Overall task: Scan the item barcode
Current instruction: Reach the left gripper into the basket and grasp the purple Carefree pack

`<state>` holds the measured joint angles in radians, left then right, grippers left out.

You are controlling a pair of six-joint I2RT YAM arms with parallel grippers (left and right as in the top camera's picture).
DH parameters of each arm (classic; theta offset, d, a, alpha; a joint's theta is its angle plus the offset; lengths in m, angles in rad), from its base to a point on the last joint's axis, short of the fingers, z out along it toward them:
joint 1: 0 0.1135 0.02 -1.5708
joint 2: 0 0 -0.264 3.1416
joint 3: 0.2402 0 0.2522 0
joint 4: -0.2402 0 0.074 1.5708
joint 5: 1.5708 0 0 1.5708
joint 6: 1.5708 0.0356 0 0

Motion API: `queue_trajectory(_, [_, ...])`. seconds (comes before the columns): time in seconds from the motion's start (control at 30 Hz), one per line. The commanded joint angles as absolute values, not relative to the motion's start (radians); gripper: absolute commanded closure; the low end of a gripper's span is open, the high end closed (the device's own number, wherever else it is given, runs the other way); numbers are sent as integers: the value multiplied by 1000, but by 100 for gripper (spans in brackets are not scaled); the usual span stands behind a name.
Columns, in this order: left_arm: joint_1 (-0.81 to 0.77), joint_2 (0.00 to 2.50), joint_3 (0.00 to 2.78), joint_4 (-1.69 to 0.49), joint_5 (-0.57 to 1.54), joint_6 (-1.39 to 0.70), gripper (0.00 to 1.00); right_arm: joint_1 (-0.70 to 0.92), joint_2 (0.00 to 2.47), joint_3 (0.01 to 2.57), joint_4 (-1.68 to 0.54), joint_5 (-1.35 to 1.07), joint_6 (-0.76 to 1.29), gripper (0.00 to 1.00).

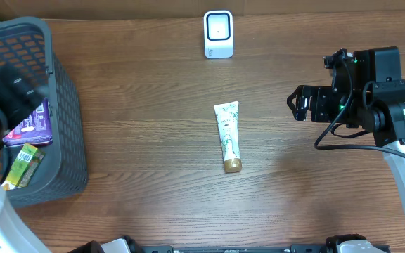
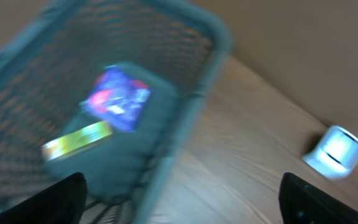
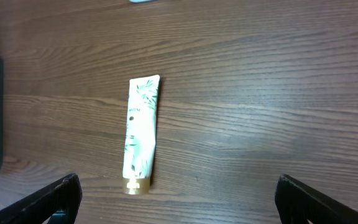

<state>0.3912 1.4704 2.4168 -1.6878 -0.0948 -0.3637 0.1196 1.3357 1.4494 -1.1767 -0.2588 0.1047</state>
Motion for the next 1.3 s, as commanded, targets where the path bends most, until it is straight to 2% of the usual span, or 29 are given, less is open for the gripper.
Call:
queue_trajectory(0.0, [543, 1486, 2329, -1689, -112, -351, 6, 124, 1333, 1477, -1176, -264, 105, 0])
queue_trajectory(0.13, [647, 1529, 2249, -1682, -112, -351, 6, 124, 1333, 1477, -1172, -264, 105, 0])
queue_trajectory(0.33, [707, 1619, 2141, -1612, -103, -352, 9, 124, 1333, 1477, -1173, -264, 105, 0])
queue_trajectory(0.8, [706, 1815, 2096, -1539, -108, -296, 13, 124, 1333, 1477, -1175, -264, 105, 0])
queue_trajectory(1.1, [706, 1961, 2096, -1330, -107, -178, 15, 124, 1333, 1477, -1173, -264, 105, 0])
queue_trajectory(1.27, [706, 2053, 2096, -1324, -107, -151, 18, 124, 1334, 1477, -1171, -264, 105, 0])
